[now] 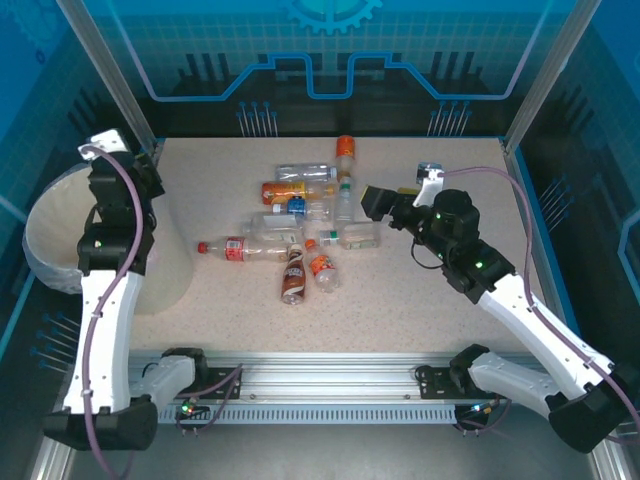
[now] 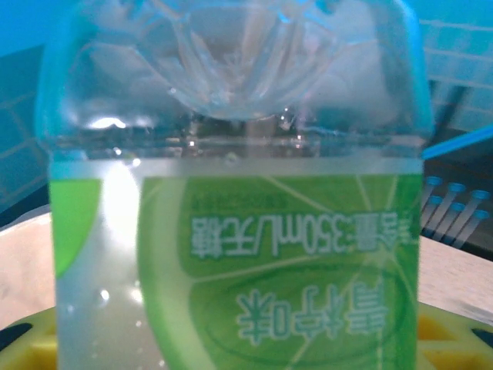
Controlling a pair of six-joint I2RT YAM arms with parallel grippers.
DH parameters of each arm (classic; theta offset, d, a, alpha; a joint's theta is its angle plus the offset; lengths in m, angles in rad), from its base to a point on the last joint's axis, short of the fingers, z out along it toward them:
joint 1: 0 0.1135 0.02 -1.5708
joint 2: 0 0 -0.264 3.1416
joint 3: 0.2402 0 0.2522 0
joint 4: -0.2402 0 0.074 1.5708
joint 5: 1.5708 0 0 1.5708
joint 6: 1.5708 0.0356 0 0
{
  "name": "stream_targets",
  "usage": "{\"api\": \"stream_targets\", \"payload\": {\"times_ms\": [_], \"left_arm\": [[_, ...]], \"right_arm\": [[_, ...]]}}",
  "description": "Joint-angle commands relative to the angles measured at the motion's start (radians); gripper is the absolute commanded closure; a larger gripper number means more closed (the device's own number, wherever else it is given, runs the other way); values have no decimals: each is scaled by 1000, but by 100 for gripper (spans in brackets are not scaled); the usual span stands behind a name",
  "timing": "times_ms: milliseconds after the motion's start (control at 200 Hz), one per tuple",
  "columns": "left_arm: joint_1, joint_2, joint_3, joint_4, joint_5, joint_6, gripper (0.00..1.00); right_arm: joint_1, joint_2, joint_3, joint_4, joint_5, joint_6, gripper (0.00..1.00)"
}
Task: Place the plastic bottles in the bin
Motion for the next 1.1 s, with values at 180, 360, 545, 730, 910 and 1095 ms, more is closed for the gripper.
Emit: {"api": "stream_targets", "payload": {"times_ms": [180,360,545,730,910,1095], "left_arm": [[290,80,-16,-12,134,-256,50],[403,132,-69,-22,223,-382,50],[426,191,-126,-33,230,-431,49],[426,255,-187,-16,244,-502,47],[426,313,-207,-16,239,-564,46],[426,340,-214,-12,234,-572,35]], "right_arm": [[-10,-10,4,15,-87,-57,0],[-10,2,32,-18,-109,-66,0],[-10,-3,36,-22,-114,-76,0],[-10,8,32,-22,-126,-65,0],[-10,20,34,-26,-149,-58,0],[-10,17,32,-40,-134,-64,0]]}}
